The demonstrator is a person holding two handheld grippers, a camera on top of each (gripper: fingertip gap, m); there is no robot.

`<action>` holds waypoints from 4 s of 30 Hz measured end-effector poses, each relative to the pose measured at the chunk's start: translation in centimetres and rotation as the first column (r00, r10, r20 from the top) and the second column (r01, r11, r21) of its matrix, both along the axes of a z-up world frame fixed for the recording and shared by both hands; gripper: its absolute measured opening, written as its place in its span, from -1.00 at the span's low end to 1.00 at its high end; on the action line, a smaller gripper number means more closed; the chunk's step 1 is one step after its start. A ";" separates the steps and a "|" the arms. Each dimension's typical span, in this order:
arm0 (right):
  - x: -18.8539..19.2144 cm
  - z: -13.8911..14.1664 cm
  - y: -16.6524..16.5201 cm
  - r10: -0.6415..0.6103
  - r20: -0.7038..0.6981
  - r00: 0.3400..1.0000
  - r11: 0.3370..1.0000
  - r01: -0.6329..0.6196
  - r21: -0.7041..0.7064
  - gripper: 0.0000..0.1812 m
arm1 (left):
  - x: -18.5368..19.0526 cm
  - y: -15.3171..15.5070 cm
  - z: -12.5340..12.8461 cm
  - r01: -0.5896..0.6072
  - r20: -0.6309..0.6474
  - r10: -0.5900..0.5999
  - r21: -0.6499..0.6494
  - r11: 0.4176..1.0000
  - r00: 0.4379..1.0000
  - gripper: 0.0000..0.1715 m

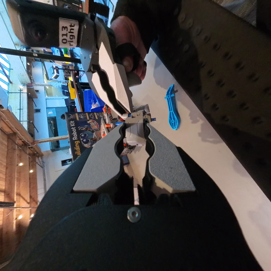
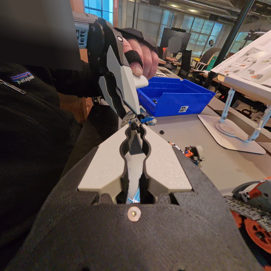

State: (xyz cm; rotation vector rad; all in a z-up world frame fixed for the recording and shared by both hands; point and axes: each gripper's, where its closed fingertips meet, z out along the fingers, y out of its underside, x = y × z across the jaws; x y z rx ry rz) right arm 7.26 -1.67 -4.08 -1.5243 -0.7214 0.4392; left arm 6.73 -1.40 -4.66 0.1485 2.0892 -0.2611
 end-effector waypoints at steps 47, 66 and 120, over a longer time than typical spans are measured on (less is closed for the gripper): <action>4.2 -4.7 3.2 -0.294 0.125 0.948 0.929 0.314 -0.197 -0.89 | 0.1 5.1 -7.4 -0.463 -0.492 0.161 -0.586 0.665 0.855 -0.74; 1.8 -8.2 3.6 -0.242 0.428 0.871 0.910 0.357 -0.212 -0.99 | 0.9 4.2 -6.3 -0.589 -0.638 -0.023 -0.724 0.359 0.770 -0.82; 2.3 -9.7 5.8 0.049 0.158 0.986 0.850 0.042 -0.526 -0.62 | 3.2 6.4 -8.5 -0.464 -0.494 0.179 -0.547 0.697 0.851 -0.90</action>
